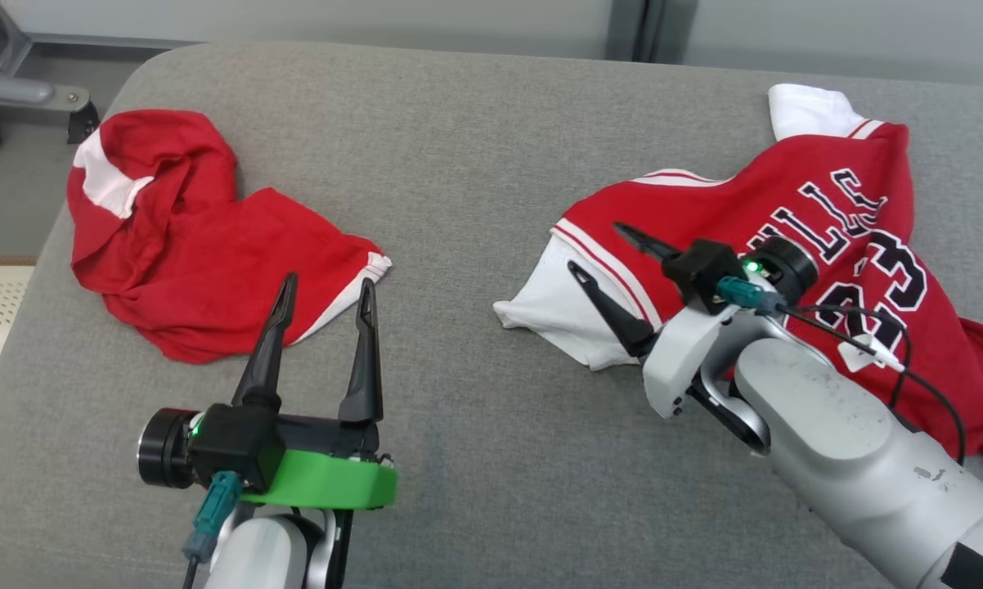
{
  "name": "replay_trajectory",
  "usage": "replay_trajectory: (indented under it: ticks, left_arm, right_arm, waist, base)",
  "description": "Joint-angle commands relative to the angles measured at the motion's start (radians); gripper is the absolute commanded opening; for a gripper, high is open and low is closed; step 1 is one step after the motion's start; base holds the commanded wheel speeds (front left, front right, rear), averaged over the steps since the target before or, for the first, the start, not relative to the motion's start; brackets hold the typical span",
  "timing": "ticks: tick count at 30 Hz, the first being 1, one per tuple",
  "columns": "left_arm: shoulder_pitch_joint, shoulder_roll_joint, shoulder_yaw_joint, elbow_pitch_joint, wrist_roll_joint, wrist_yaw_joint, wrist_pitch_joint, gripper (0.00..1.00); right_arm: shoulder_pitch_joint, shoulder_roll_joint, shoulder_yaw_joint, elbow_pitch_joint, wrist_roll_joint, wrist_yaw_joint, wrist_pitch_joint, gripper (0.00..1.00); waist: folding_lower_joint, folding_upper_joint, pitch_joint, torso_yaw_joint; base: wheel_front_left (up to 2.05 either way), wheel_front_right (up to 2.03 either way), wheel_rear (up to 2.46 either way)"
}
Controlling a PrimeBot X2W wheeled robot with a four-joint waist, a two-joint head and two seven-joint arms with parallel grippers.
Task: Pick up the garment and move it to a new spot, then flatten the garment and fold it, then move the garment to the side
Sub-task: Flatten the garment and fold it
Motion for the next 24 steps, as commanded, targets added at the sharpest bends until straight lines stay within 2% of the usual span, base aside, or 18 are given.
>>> replay_trajectory:
  ticks: [1, 6, 11, 18, 24]
  left_arm:
    - [0.014, 0.002, 0.008, -0.002, 0.003, -0.003, -0.001, 1.0]
    - [0.021, 0.002, 0.024, -0.008, 0.01, -0.006, -0.001, 1.0]
    - [0.035, 0.002, 0.032, -0.008, 0.015, -0.008, -0.001, 1.0]
    - [0.052, 0.002, 0.04, 0.011, 0.016, -0.018, -0.001, 1.0]
    - [0.065, 0.002, 0.051, 0.042, 0.024, -0.028, -0.001, 1.0]
  right_arm:
    - [0.029, -0.015, -0.029, -0.024, -0.018, -0.001, -0.003, 1.0]
    - [0.126, -0.05, -0.215, -0.146, -0.096, -0.001, -0.003, 1.0]
    - [0.273, -0.045, -0.403, -0.264, -0.191, -0.001, -0.003, 1.0]
    - [0.519, 0.026, -0.64, -0.4, -0.273, 0.0, -0.003, 1.0]
    - [0.635, 0.092, -0.709, -0.463, -0.32, 0.0, -0.003, 1.0]
  waist:
    - [0.0, 0.0, -0.021, -0.042]
    - [0.0, 0.0, -0.043, -0.108]
    - [0.0, 0.0, -0.062, -0.172]
    - [0.0, 0.0, -0.081, -0.241]
    - [0.0, 0.0, -0.084, -0.29]
  base:
    - [0.0, 0.0, 0.0]
    - [0.0, 0.0, 0.0]
    - [0.0, 0.0, 0.0]
    - [0.0, 0.0, 0.0]
    - [0.0, 0.0, 0.0]
